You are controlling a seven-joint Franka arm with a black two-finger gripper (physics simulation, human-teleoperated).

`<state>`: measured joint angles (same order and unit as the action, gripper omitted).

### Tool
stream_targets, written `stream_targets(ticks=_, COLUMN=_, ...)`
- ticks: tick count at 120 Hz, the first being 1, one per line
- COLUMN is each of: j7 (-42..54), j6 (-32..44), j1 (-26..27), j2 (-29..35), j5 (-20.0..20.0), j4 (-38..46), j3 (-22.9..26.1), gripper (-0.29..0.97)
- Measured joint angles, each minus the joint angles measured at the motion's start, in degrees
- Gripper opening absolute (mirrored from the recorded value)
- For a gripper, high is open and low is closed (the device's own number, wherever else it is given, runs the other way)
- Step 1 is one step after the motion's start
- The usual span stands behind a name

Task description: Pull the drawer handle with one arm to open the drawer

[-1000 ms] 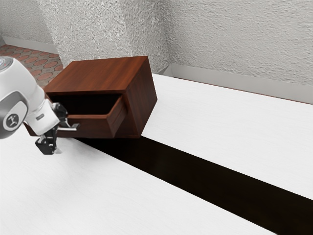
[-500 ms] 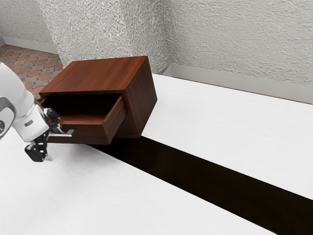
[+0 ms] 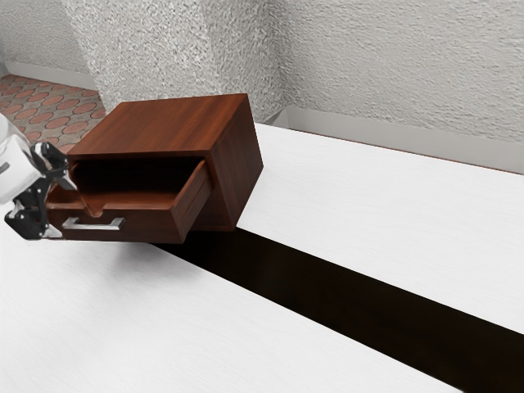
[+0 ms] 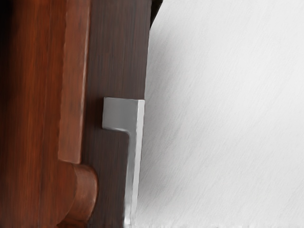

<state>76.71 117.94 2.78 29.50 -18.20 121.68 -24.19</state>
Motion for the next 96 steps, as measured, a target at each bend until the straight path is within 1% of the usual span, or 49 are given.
stream_targets(ticks=9, j7=-0.29, j6=-3.09, j1=0.30, j2=-0.43, j5=0.18, j4=-5.13, j3=0.81, gripper=0.67)
stream_targets(ticks=17, j7=-0.89, j6=-6.28, j1=0.81, j2=-2.22, j5=0.76, j4=-10.50, j3=1.20, gripper=0.67)
stream_targets(ticks=32, j7=-3.12, j6=-13.16, j1=1.61, j2=-7.97, j5=2.43, j4=-20.25, j3=1.02, gripper=0.67)
stream_targets(ticks=41, j7=-5.01, j6=-17.57, j1=1.69, j2=-13.63, j5=3.33, j4=-27.20, j3=1.35, gripper=0.68)
stream_targets(ticks=45, j7=-5.91, j6=-19.35, j1=1.21, j2=-15.36, j5=3.77, j4=-29.11, j3=2.46, gripper=0.68)
stream_targets(ticks=49, j7=-6.90, j6=-20.99, j1=0.46, j2=-16.49, j5=4.12, j4=-30.16, j3=3.62, gripper=0.68)
stream_targets(ticks=56, j7=-8.88, j6=-23.60, j1=-2.41, j2=-17.42, j5=5.15, j4=-30.97, j3=6.20, gripper=0.68)
stream_targets(ticks=64, j7=-11.00, j6=-26.14, j1=-4.05, j2=-18.70, j5=5.97, j4=-31.27, j3=7.26, gripper=0.68)
stream_targets(ticks=75, j7=-13.51, j6=-28.52, j1=-4.31, j2=-19.97, j5=6.67, j4=-31.37, j3=7.46, gripper=0.68)
stream_targets(ticks=96, j7=-17.35, j6=-30.92, j1=-3.92, j2=-20.30, j5=7.80, j4=-31.39, j3=7.64, gripper=0.68)
